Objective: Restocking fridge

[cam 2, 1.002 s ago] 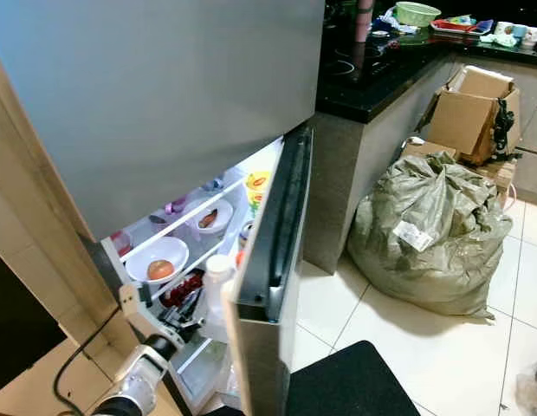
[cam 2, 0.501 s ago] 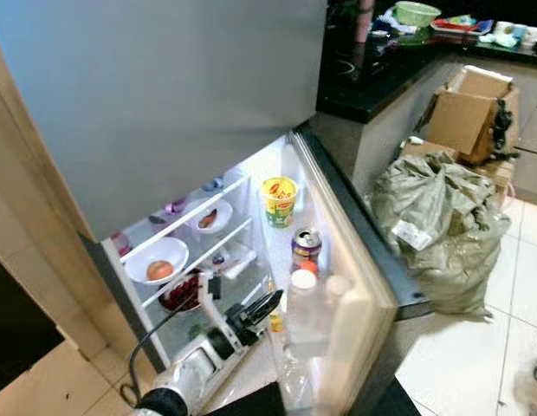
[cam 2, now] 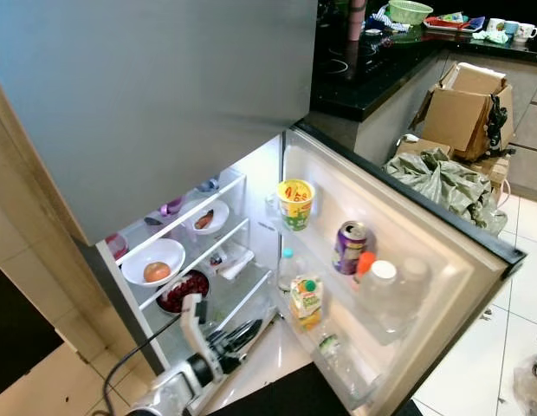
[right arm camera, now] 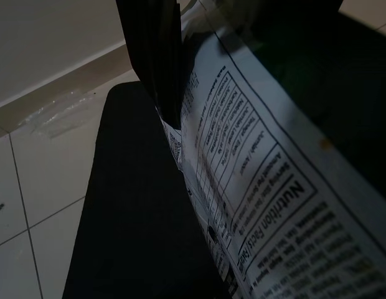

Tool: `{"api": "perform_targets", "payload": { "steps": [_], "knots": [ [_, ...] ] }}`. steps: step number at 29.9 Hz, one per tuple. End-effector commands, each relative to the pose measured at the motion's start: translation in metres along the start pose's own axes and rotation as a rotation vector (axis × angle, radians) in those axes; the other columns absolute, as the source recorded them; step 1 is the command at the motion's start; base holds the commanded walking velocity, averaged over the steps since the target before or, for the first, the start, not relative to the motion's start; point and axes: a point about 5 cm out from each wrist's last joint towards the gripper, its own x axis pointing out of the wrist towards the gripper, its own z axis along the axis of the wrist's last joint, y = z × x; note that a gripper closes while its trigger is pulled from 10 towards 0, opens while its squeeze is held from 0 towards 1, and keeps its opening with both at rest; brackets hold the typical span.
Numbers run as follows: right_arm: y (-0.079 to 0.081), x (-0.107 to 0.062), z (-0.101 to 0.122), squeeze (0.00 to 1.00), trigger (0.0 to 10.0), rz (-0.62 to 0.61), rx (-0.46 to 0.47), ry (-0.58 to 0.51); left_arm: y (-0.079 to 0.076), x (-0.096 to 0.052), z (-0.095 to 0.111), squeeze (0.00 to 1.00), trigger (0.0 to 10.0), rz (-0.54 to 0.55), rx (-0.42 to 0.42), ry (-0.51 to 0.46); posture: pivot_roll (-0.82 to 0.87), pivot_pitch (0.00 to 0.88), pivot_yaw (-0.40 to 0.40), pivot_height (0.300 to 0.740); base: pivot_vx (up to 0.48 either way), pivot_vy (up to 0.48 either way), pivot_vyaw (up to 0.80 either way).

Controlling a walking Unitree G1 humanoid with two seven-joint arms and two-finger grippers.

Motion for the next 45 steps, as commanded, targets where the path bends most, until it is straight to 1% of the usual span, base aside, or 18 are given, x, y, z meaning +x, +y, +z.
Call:
{"api": "perform_targets", "payload": {
  "steps": [1, 3, 5, 6, 7, 8, 9, 10, 13, 16, 18, 22, 26, 38, 45],
  "knots": [
    [0.001, 0.000, 0.002, 0.00, 10.0, -0.003, 0.005, -0.012, 0.013, -0.015, -0.009, 0.00, 10.0, 0.090, -0.004, 0.043, -0.04, 0.012, 0.012, 0.740, 0.000, 0.000, 0.00],
    [0.000, 0.000, 0.002, 0.00, 10.0, -0.006, 0.002, -0.016, 0.027, -0.034, -0.022, 0.00, 10.0, 0.217, -0.012, 0.085, -0.04, 0.009, 0.009, 0.740, 0.000, 0.000, 0.00],
    [-0.001, 0.000, 0.003, 0.00, 10.0, -0.009, 0.000, -0.019, 0.035, -0.048, -0.032, 0.00, 10.0, 0.301, -0.019, 0.111, -0.04, 0.008, 0.008, 0.740, 0.000, 0.000, 0.00],
    [-0.001, 0.000, 0.003, 0.00, 10.0, -0.011, -0.002, -0.020, 0.038, -0.054, -0.036, 0.00, 10.0, 0.335, -0.024, 0.122, -0.04, 0.006, 0.005, 0.740, 0.000, 0.000, 0.00],
    [-0.001, 0.000, 0.003, 0.00, 10.0, -0.011, -0.002, -0.020, 0.038, -0.054, -0.036, 0.00, 10.0, 0.335, -0.024, 0.122, -0.04, 0.006, 0.005, 0.740, 0.000, 0.000, 0.00],
    [-0.002, 0.000, 0.004, 0.00, 10.0, -0.014, -0.006, -0.022, 0.043, -0.067, -0.047, 0.00, 10.0, 0.408, -0.030, 0.157, -0.04, 0.006, 0.005, 0.740, 0.000, 0.000, 0.00],
    [-0.002, 0.000, 0.004, 0.00, 10.0, -0.015, -0.008, -0.023, 0.046, -0.073, -0.052, 0.00, 10.0, 0.447, -0.031, 0.177, -0.04, 0.003, 0.002, 0.740, 0.000, 0.000, 0.00],
    [-0.002, 0.000, 0.004, 0.00, 10.0, -0.015, -0.008, -0.023, 0.046, -0.073, -0.052, 0.00, 10.0, 0.447, -0.031, 0.177, -0.04, 0.003, 0.002, 0.740, 0.000, 0.000, 0.00],
    [-0.004, 0.000, 0.005, 0.00, 10.0, -0.017, -0.013, -0.027, 0.051, -0.092, -0.067, 0.00, 10.0, 0.550, -0.051, 0.228, -0.04, 0.002, 0.001, 0.740, 0.000, 0.000, 0.00],
    [-0.004, 0.000, 0.006, 0.00, 10.0, -0.018, -0.015, -0.030, 0.054, -0.106, -0.078, 0.00, 10.0, 0.620, -0.074, 0.263, -0.04, 0.004, 0.001, 0.740, 0.000, 0.000, 0.00],
    [-0.004, 0.000, 0.007, 0.00, 10.0, -0.019, -0.013, -0.033, 0.056, -0.116, -0.085, 0.00, 10.0, 0.670, -0.071, 0.295, -0.04, 0.004, 0.001, 0.740, 0.000, 0.000, 0.00],
    [-0.004, 0.000, 0.007, 0.00, 10.0, -0.019, -0.011, -0.035, 0.056, -0.120, -0.089, 0.00, 10.0, 0.689, -0.078, 0.303, -0.04, 0.004, 0.001, 0.740, 0.000, 0.000, 0.00],
    [-0.004, 0.000, 0.008, 0.00, 10.0, -0.015, -0.022, -0.040, 0.057, -0.119, -0.087, 0.00, 10.0, 0.704, -0.070, 0.291, -0.03, 0.004, 0.000, 0.740, 0.000, 0.000, 0.00],
    [-0.003, 0.000, 0.013, 0.00, 10.0, -0.010, -0.008, -0.052, 0.059, -0.110, -0.075, 0.00, 10.0, 0.709, -0.034, 0.275, -0.03, 0.000, 0.005, 0.740, 0.000, 0.000, -0.78],
    [-0.003, 0.000, 0.015, 0.00, 10.0, -0.008, -0.010, -0.056, 0.059, -0.109, -0.076, 0.00, 10.0, 0.713, -0.033, 0.277, -0.04, 0.000, 0.005, 0.740, 0.000, 0.000, -0.78]
  ]
}}
